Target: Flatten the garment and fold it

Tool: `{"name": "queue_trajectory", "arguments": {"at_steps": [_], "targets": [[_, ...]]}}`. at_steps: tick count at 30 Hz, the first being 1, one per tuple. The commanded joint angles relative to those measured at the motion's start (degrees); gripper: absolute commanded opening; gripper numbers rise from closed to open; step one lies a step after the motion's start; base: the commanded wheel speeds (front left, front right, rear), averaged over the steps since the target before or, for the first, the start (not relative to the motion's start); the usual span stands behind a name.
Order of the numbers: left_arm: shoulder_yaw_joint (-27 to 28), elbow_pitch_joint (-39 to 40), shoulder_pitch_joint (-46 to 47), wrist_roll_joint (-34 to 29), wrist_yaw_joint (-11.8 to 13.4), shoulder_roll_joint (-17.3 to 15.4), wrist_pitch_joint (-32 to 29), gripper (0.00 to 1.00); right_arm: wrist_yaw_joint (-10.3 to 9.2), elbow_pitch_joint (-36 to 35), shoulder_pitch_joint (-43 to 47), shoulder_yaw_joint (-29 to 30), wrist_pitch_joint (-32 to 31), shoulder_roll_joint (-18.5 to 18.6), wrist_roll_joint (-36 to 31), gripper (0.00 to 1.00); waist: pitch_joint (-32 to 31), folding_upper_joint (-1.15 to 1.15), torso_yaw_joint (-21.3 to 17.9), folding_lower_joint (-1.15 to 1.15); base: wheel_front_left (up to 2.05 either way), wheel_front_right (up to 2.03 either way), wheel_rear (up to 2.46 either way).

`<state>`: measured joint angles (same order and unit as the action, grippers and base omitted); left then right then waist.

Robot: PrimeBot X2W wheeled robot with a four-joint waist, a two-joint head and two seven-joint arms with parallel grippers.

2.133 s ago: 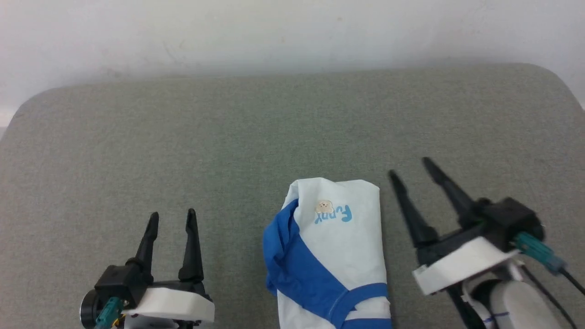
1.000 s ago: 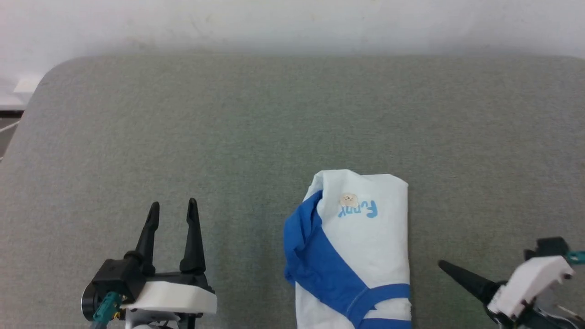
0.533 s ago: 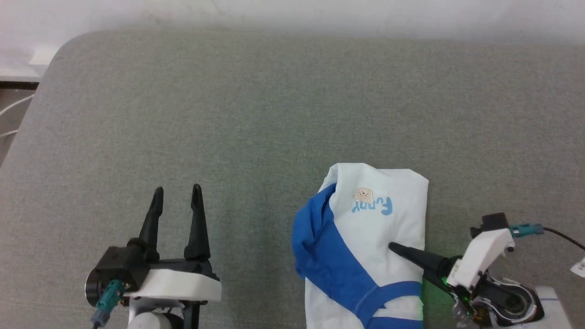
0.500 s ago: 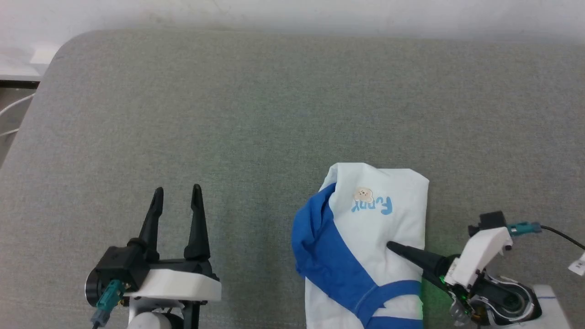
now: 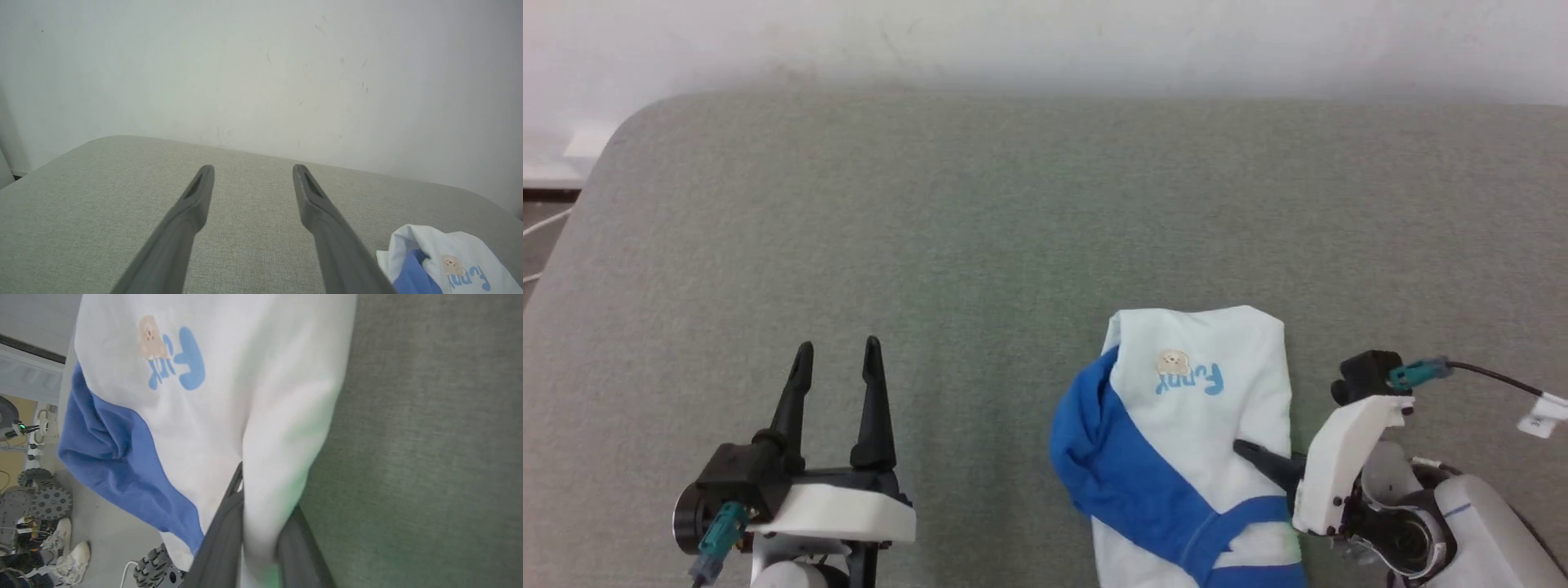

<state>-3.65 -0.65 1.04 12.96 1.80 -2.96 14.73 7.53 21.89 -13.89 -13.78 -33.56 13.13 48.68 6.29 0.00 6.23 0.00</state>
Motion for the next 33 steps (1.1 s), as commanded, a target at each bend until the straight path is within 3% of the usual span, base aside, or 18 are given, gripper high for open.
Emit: {"name": "queue_trajectory", "arguments": {"at_steps": [1, 6, 12, 19, 23, 30, 31, 32, 33], "targets": [[0.2, 0.1, -0.6, -0.6, -0.1, 0.1, 0.3, 1.00, -0.04, 0.0, -1.5, -1.5, 1.3, 1.6, -3.2, 0.00, -1.2, 0.00, -2.5, 0.00, 0.00, 0.00, 0.00], [-0.1, 0.7, -0.5, -0.4, -0.2, 0.1, 0.3, 1.00, -0.04, 0.9, -5.3, -6.1, 2.9, 5.3, -13.6, 0.00, -0.5, 0.00, -7.5, 0.00, 0.00, 0.00, 0.00], [-0.7, 1.6, 0.4, -0.2, -0.2, 0.1, 0.3, 1.00, -0.04, 0.7, -9.5, -9.6, 1.0, 8.2, -19.0, 0.00, 1.8, 0.00, -13.9, 0.00, 0.00, 0.00, 0.00], [-1.9, 3.0, 4.4, -1.7, -1.0, 0.1, 0.3, 1.00, -0.04, 2.4, -16.4, -11.4, 0.7, 12.7, -21.9, 0.00, 9.2, 0.00, -23.0, 0.00, 0.00, 0.00, 0.00], [-2.8, 2.8, 9.8, -3.6, -2.9, -0.4, 0.3, 1.00, -0.04, 7.9, -21.1, -8.4, 5.8, 14.7, -23.1, 0.00, 15.7, 0.00, -25.5, 0.00, 0.00, 0.00, 0.00], [-4.1, 2.2, 16.1, -5.7, -4.7, -1.0, 0.3, 1.00, -0.04, 18.6, -27.3, -1.4, 18.7, 17.5, -26.0, 0.00, 22.5, 0.00, -24.3, 0.00, 0.00, 0.00, 0.00], [-4.1, 2.1, 16.6, -5.9, -4.7, -1.1, 0.3, 1.00, -0.04, 20.1, -28.0, -0.6, 20.8, 17.6, -26.7, 0.04, 23.1, 0.00, -24.0, 0.00, 0.00, 0.00, 0.00], [-4.0, 2.1, 17.0, -6.0, -4.7, -1.2, 0.3, 1.00, -0.04, 21.7, -28.7, 0.2, 22.8, 17.6, -27.1, 0.41, 23.5, 0.00, -23.8, 0.00, 0.00, 0.00, 0.00], [-3.8, 2.1, 17.2, -6.1, -4.7, -1.4, 0.3, 1.00, -0.04, 23.1, -29.4, 0.9, 25.0, 17.4, -27.7, 1.00, 23.8, 0.00, -23.6, 0.00, 0.00, 0.00, 0.00]]}}
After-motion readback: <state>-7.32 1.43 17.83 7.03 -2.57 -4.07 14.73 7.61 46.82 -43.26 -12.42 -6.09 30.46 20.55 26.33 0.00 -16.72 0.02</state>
